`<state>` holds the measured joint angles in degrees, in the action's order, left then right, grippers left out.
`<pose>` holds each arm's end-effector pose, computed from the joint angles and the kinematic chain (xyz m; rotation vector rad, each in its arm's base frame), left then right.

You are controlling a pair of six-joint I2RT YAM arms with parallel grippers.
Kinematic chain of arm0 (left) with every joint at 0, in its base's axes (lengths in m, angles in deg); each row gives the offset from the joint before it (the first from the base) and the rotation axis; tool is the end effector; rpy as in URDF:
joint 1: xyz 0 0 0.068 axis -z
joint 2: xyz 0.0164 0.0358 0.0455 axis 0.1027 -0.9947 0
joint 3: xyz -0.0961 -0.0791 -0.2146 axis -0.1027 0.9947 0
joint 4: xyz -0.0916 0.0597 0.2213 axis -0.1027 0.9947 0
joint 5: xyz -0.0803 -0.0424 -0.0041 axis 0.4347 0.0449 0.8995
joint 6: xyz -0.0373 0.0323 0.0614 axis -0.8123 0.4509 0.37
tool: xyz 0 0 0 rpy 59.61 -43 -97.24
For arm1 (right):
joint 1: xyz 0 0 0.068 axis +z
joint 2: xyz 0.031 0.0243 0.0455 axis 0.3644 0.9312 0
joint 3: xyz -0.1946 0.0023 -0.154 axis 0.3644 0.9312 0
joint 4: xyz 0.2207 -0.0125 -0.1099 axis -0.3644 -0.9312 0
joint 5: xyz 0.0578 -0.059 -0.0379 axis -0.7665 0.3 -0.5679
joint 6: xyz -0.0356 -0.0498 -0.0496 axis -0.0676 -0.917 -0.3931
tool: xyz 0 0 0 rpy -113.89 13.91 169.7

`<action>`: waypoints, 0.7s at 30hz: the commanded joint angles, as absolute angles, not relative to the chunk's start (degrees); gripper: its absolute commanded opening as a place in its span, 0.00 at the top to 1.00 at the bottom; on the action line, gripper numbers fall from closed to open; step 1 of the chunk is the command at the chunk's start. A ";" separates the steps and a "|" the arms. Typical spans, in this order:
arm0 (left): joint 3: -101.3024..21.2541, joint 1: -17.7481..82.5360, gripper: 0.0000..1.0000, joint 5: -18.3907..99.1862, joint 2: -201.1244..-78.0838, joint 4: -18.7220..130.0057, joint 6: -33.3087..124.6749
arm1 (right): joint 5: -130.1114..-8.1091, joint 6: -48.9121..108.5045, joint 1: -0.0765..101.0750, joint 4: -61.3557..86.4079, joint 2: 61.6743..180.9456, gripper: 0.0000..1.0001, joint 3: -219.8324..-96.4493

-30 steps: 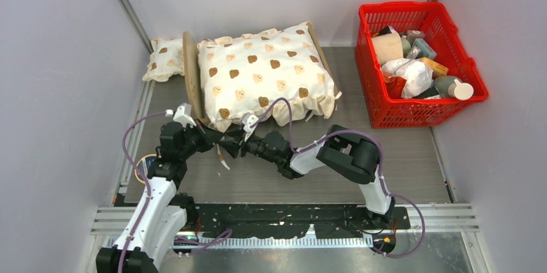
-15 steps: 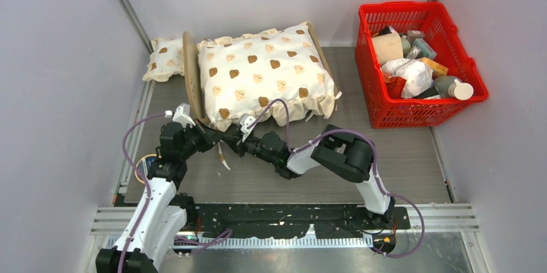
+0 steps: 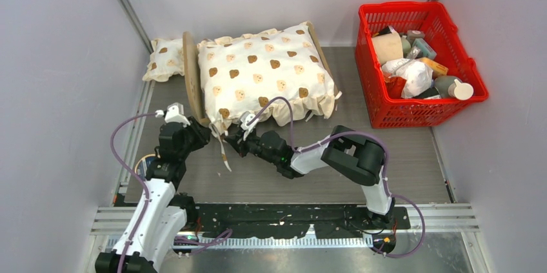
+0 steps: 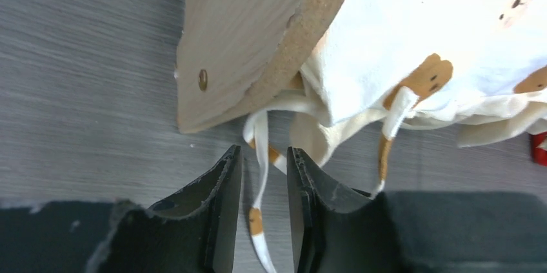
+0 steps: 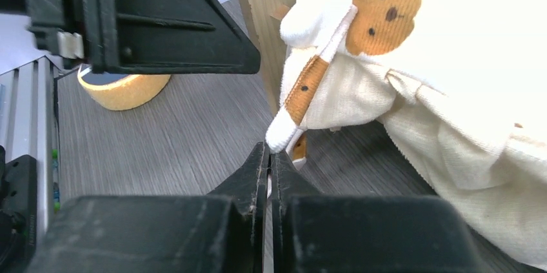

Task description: Set up the pet bed

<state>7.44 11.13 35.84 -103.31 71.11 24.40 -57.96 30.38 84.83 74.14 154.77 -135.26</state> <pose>0.1960 -0.0224 0.1990 -0.4591 2.0377 -0.4752 0.1921 0.3755 0.1547 -0.7357 1.4888 0.9079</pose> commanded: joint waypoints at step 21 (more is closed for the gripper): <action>18.95 12.32 0.64 31.87 -119.53 31.09 27.62 | -59.80 34.40 85.61 76.62 152.99 0.95 -134.81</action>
